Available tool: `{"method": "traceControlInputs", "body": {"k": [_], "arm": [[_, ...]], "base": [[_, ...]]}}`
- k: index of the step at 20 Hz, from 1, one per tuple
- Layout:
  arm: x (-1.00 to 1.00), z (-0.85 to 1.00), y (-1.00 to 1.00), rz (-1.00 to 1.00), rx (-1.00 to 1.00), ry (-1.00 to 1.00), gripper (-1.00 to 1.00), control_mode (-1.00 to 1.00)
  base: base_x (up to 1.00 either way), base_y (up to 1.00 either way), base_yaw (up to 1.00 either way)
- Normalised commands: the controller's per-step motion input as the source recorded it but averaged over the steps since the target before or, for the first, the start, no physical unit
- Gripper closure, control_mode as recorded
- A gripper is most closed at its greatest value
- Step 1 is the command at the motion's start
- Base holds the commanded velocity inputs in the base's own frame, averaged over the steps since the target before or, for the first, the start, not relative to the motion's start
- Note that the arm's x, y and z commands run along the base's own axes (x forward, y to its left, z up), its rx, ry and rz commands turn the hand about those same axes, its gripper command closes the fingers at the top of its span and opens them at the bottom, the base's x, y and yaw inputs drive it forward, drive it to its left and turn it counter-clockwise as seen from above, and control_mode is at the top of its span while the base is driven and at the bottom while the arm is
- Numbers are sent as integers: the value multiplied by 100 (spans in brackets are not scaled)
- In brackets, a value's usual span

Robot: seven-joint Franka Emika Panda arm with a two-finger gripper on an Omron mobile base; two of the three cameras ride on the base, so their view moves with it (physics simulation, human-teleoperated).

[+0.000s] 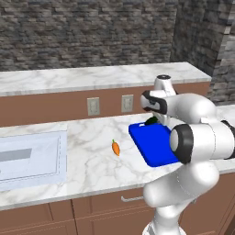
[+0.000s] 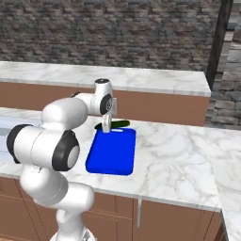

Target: Place the two vegetables and bowl onto the tray for setting up a vegetable dip station.

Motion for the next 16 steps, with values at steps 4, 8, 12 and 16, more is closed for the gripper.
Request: {"method": "traceControlInputs", "body": {"k": [4,8,12,16], "arm": [[15,-5,7,9,0,0,100,-100],[13,-1,6,9,0,0,100,-100],[12,-1,5,9,0,0,100,-100],[11,-1,6,9,0,0,100,-100]], "base": [[0,0,0],[0,0,0],[0,0,0],[0,0,0]]}}
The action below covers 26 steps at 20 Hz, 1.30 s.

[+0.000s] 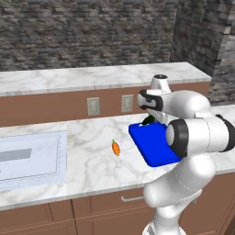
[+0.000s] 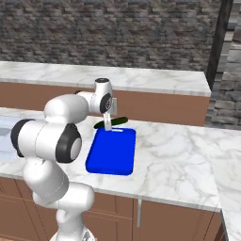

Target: Place the two vegetables and bowl onto the tray for setting up a vegetable dip station.

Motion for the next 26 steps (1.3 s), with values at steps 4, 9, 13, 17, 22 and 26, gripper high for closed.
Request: {"method": "traceControlInputs", "body": {"k": [4,9,13,17,22,26], "arm": [[11,-1,6,9,0,0,100,-100],[7,-7,10,11,0,0,100,-100],[14,-9,1,7,0,0,100,-100],[20,-19,0,0,2,0,100,-100],[23,-26,0,-2,4,0,100,-100],[19,-21,0,-4,6,0,100,-100]], "base": [[0,0,0],[0,0,0],[0,0,0],[0,0,0],[0,0,0],[0,0,0]]}}
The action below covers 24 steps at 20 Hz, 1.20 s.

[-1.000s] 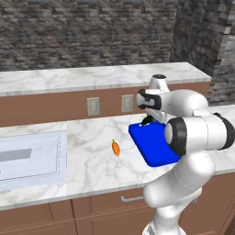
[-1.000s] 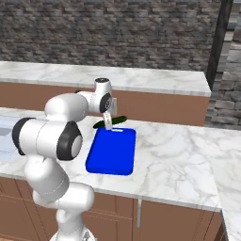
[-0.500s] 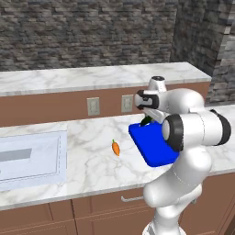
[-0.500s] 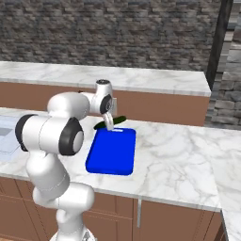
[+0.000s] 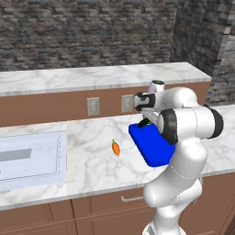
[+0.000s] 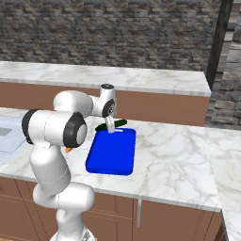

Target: Place the two vegetables and bowl onto the tray for setting up a vegetable dip station.

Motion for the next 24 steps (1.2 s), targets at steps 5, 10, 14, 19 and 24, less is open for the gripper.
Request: {"method": "traceControlInputs", "body": {"k": [5,10,14,19,24], "arm": [[20,-12,0,-3,8,0,100,-100],[16,-8,-6,-1,11,0,100,-100],[14,-7,-11,-1,9,0,100,-100],[14,-8,-10,0,2,0,100,-100],[10,-16,0,0,0,0,100,-100]], "base": [[0,0,0],[0,0,0],[0,0,0],[0,0,0],[0,0,0]]}}
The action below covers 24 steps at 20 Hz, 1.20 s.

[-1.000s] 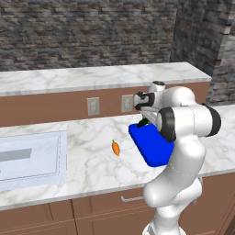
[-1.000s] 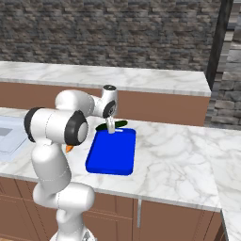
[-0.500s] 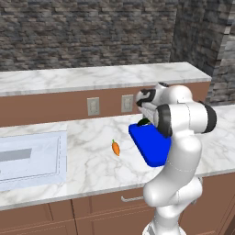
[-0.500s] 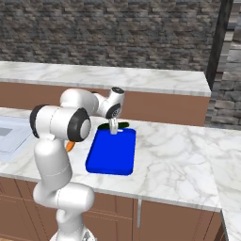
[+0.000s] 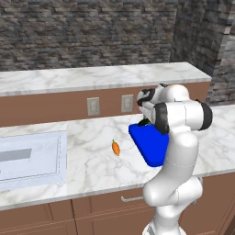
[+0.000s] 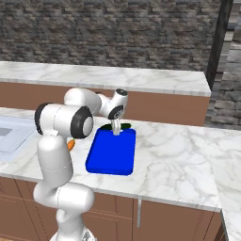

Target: Place the two vegetables and bowl onto the tray for setting up a vegetable dip station.

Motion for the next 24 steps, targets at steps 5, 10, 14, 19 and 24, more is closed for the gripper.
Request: {"method": "traceControlInputs", "body": {"k": [5,10,14,19,24], "arm": [[1,-17,0,0,0,0,100,-100],[0,-15,0,0,0,0,100,-100],[9,-11,0,0,0,0,100,-100],[23,-10,0,0,0,0,100,-100],[23,-11,0,0,0,0,100,-100]], "base": [[0,0,0],[0,0,0],[0,0,0],[0,0,0],[0,0,0]]}}
